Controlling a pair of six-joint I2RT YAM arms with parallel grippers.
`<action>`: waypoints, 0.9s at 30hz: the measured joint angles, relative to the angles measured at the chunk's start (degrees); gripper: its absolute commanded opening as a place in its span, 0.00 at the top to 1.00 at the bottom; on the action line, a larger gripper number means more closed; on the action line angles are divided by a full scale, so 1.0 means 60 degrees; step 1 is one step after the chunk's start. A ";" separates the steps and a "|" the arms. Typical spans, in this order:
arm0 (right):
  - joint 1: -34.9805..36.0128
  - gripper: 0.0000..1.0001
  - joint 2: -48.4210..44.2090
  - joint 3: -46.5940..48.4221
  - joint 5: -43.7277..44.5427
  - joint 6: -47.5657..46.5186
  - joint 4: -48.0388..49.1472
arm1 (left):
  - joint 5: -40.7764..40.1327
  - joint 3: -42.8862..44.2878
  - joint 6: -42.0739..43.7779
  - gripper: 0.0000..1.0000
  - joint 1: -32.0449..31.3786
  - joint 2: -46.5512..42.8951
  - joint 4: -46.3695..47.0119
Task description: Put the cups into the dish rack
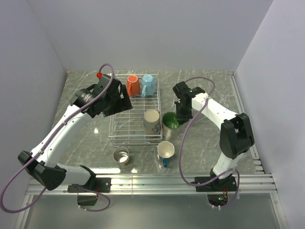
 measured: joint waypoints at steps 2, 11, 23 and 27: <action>0.0007 1.00 0.0015 -0.0004 0.0073 0.0310 0.0040 | 0.0000 0.0000 0.0004 0.14 0.0004 0.0000 -0.0004; 0.0022 1.00 0.0168 0.0211 0.0390 0.0160 -0.0004 | -0.0007 0.0000 0.0029 0.14 0.0004 -0.0004 -0.0015; -0.1759 1.00 0.0164 0.1082 0.1071 0.0193 -0.1147 | 0.0095 0.0761 0.0277 0.14 0.0004 0.0000 -0.0011; -0.2371 1.00 0.0015 0.2437 0.1180 0.0233 -0.1683 | 0.0488 0.1450 0.0317 0.12 0.0015 0.0000 0.0244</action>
